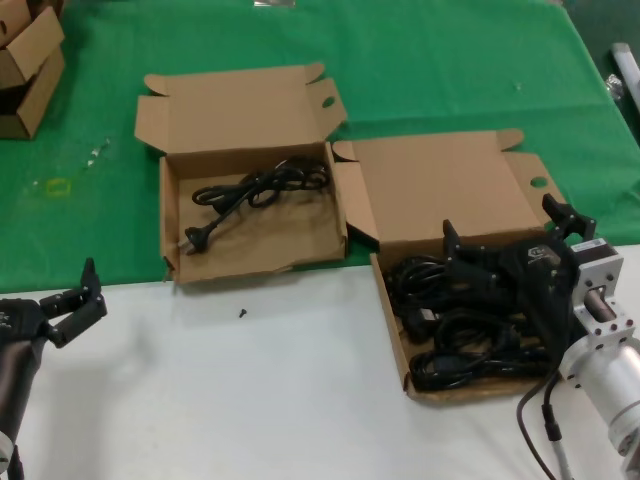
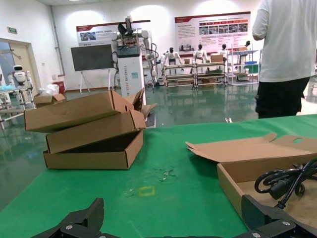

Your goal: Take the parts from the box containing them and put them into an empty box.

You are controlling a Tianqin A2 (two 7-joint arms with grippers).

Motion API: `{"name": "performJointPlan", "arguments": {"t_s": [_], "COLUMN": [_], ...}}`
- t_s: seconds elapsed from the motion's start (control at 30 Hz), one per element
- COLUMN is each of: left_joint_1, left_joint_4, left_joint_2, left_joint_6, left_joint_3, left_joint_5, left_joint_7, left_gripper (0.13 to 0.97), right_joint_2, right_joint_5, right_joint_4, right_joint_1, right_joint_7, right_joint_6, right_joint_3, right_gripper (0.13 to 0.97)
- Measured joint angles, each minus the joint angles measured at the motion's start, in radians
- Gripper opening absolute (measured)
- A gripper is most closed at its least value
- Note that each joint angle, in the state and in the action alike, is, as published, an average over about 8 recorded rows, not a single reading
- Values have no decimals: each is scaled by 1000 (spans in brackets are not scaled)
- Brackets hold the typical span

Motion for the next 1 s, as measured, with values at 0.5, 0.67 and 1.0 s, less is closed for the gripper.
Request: {"name": "performJointPlan", "arguments": {"t_s": [0.5, 0.67, 1.0], "left_joint_1": [0, 0, 0], "left_joint_4": [0, 0, 0], "left_joint_2": [0, 0, 0], "left_joint_6": [0, 0, 0], "left_joint_3": [0, 0, 0], "left_joint_5": [0, 0, 0], "left_joint_7": [0, 0, 0], "left_gripper": [966, 966, 966], "right_joint_2": [0, 0, 0], "right_joint_5": [0, 0, 0], "right_joint_4": [0, 0, 0], "right_joint_1": [0, 0, 0], "right_joint_7": [0, 0, 0], "right_joint_6": [0, 0, 0], "right_joint_3": [0, 0, 0], "right_gripper": [966, 966, 966]}}
